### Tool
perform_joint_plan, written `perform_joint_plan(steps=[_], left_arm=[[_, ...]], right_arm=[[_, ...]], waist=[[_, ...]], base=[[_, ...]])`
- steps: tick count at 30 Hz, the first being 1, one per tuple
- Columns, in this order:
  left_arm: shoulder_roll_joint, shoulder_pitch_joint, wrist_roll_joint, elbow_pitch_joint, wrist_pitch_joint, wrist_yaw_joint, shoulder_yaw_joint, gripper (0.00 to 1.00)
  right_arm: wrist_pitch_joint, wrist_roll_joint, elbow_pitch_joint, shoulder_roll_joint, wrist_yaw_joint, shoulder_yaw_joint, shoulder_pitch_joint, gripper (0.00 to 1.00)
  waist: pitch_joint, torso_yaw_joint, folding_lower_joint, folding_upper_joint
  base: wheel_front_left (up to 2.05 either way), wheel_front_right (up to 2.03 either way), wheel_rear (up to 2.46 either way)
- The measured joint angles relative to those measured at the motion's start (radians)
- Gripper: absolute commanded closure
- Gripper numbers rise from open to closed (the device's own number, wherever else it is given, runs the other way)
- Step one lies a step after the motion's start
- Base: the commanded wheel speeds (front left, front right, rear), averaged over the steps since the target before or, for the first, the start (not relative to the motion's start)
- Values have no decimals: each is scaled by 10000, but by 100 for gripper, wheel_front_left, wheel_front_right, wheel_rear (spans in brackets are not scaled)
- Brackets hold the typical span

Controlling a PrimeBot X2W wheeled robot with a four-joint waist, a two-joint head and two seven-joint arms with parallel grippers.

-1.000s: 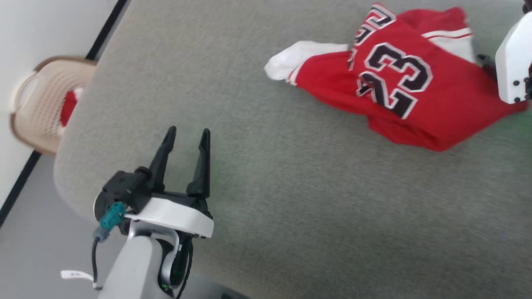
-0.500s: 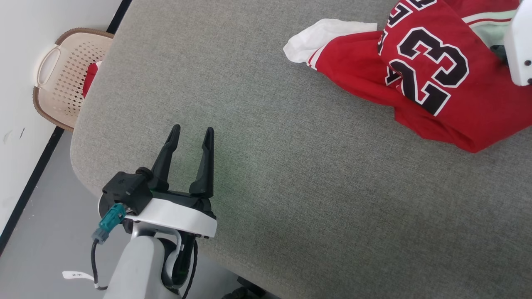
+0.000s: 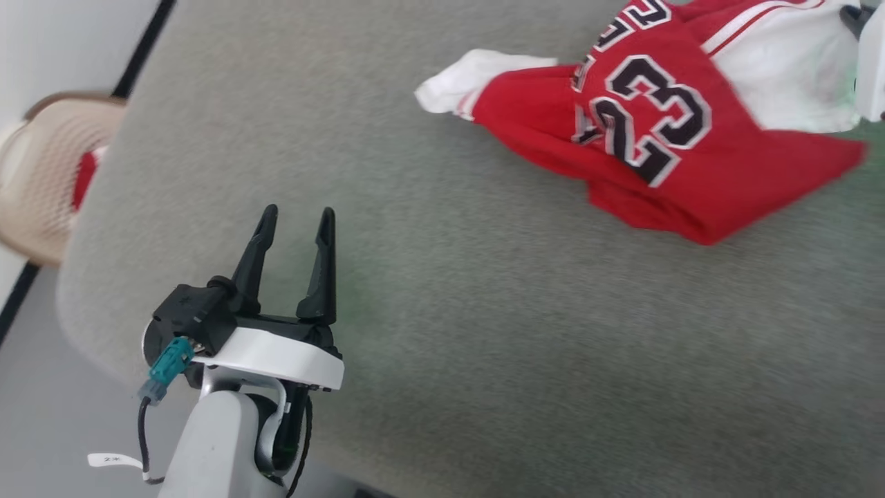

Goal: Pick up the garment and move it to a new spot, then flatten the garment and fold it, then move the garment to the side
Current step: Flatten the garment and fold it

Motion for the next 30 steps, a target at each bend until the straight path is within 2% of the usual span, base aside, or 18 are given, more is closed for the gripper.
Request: perform_joint_plan(steps=[7, 16, 21, 22, 25, 30], left_arm=[[10, 178, 428, -8, 0, -33, 403, 0], [90, 576, 650, -48, 0, -35, 562, 0], [169, 670, 677, -50, 0, -46, 493, 0], [169, 670, 677, -50, 0, -46, 493, 0], [236, 679, 675, -36, 0, -48, 420, 0], [359, 679, 662, -13, 0, -48, 311, 0]], right_arm=[[-94, 731, -1429, -646, 0, -823, 1734, 100], [153, 1465, -3664, -1430, 0, -3540, 5613, 100], [1147, 1164, -4339, -1634, 0, -4913, 7990, 100], [1147, 1164, -4339, -1634, 0, -4913, 7990, 100], [1641, 876, -4617, -1605, -2, -5670, 8883, 100], [2008, 201, -4890, -1287, 0, -6803, 9329, 100]], waist=[[-504, -1006, 0, 0], [-1080, -2315, 0, 1], [-1320, -2761, 0, 1], [-1320, -2761, 0, 1], [-1378, -2888, 0, 1], [-1372, -2913, 0, 1]], base=[[0, 0, 0], [0, 0, 0], [0, 0, 0], [0, 0, 0], [0, 0, 0], [0, 0, 0]])
